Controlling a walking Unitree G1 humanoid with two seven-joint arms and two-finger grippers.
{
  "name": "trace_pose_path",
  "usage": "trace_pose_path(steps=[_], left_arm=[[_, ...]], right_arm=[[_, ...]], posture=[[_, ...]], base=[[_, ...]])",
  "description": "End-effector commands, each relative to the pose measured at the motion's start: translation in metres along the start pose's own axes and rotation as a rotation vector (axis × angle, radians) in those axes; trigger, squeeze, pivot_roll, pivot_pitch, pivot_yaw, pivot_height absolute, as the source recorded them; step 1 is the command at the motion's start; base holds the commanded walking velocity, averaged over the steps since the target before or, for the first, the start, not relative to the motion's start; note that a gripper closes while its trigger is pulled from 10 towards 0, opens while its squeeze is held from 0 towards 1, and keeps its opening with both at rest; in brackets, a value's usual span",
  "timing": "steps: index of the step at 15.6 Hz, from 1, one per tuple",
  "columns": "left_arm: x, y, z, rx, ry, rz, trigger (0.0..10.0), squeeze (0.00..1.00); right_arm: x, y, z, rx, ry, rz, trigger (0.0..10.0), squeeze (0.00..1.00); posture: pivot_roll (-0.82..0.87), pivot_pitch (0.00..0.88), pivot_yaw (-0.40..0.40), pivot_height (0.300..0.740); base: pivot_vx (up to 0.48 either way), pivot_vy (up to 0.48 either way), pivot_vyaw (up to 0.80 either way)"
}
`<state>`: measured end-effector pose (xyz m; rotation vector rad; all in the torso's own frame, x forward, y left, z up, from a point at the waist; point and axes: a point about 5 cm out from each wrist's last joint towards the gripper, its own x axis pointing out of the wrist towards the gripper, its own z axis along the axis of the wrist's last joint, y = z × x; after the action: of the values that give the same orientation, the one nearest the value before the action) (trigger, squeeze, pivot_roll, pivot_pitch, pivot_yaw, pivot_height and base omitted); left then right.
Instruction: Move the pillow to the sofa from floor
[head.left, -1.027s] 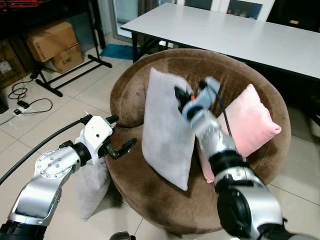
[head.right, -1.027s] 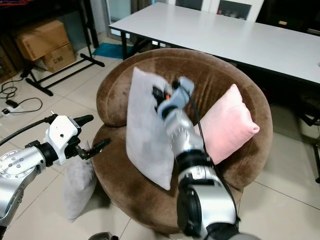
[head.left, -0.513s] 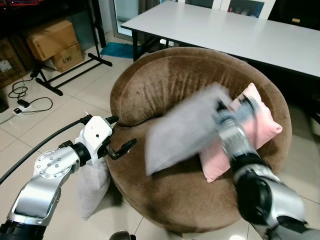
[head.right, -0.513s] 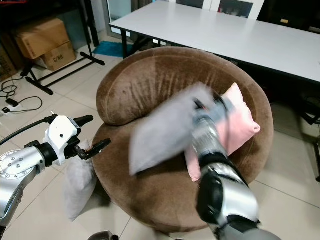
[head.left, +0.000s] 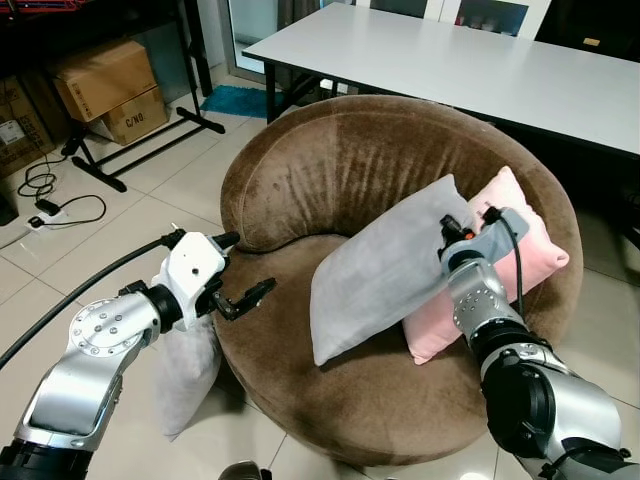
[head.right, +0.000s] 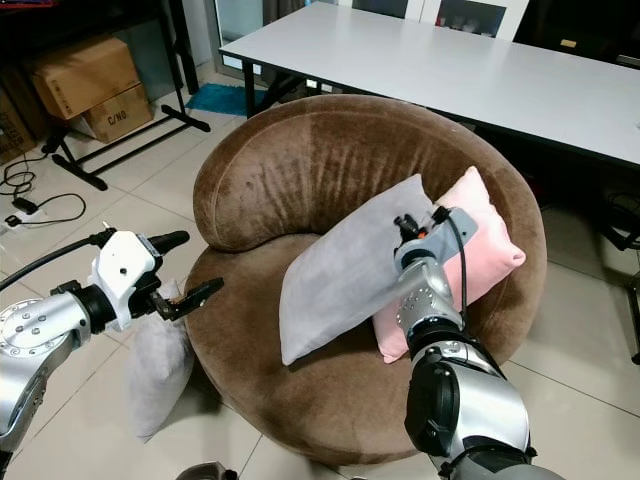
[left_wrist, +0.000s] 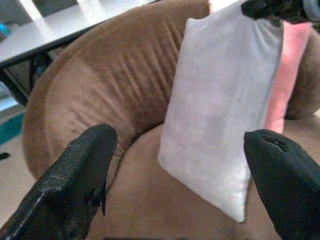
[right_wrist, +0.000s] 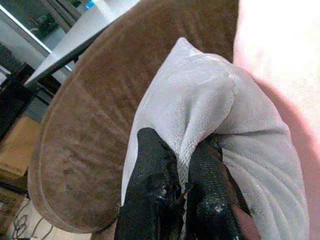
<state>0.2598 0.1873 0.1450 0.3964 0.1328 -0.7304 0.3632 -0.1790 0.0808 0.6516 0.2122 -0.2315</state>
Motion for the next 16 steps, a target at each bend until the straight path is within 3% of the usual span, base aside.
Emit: trace_pose_path(steps=[1, 3, 5, 6, 10, 11, 12, 14, 16], left_arm=[[0.001, -0.005, 0.001, -0.025, 0.005, -0.06, 10.0, 0.0], [0.0, -0.011, -0.001, -0.053, 0.011, -0.101, 10.0, 0.0], [-0.001, -0.012, -0.002, -0.071, 0.008, -0.103, 10.0, 0.0], [0.0, -0.012, -0.003, -0.081, 0.004, -0.099, 10.0, 0.0], [-0.001, -0.008, -0.004, -0.091, -0.01, -0.004, 10.0, 0.0], [-0.002, -0.008, -0.005, -0.093, -0.003, 0.004, 10.0, 0.0], [-0.002, -0.008, -0.004, -0.08, -0.012, 0.042, 10.0, 0.0], [-0.003, -0.002, 0.0, -0.095, -0.045, 0.192, 10.0, 0.0], [-0.003, -0.004, 0.001, -0.098, -0.036, 0.224, 10.0, 0.0]], right_arm=[[0.0, -0.007, 0.006, -0.015, -0.034, -0.033, 10.0, 1.0], [-0.003, -0.012, 0.001, -0.026, -0.04, -0.051, 10.0, 1.0], [-0.006, -0.015, 0.0, -0.112, -0.08, -0.05, 10.0, 1.0], [-0.01, -0.014, 0.005, -0.077, -0.16, -0.008, 10.0, 1.0], [-0.021, -0.019, 0.028, -0.106, -0.331, -0.045, 10.0, 1.0], [-0.023, -0.02, 0.03, -0.117, -0.344, -0.058, 10.0, 0.71], [-0.033, -0.016, 0.039, -0.199, -0.442, -0.039, 10.0, 0.0], [-0.053, 0.008, 0.038, -0.303, -0.425, 0.17, 10.0, 0.0], [-0.073, 0.024, 0.032, -0.365, -0.348, 0.278, 10.0, 0.0]], posture=[[-0.01, 0.0, -0.024, 0.74], [0.0, 0.0, -0.031, 0.74], [-0.01, 0.0, -0.035, 0.74], [-0.01, 0.0, -0.037, 0.74], [-0.01, 0.0, -0.044, 0.74], [-0.01, 0.0, -0.044, 0.74], [-0.02, 0.0, -0.05, 0.74], [-0.03, 0.0, -0.058, 0.74], [-0.03, 0.0, -0.071, 0.74]], base=[[0.0, 0.0, 0.0], [0.0, 0.0, 0.0], [0.0, 0.0, 0.0], [0.0, 0.0, 0.0], [0.0, 0.0, 0.0], [0.0, 0.0, 0.0], [0.0, 0.0, 0.0], [0.0, 0.0, 0.0], [0.0, 0.165, 0.0]])
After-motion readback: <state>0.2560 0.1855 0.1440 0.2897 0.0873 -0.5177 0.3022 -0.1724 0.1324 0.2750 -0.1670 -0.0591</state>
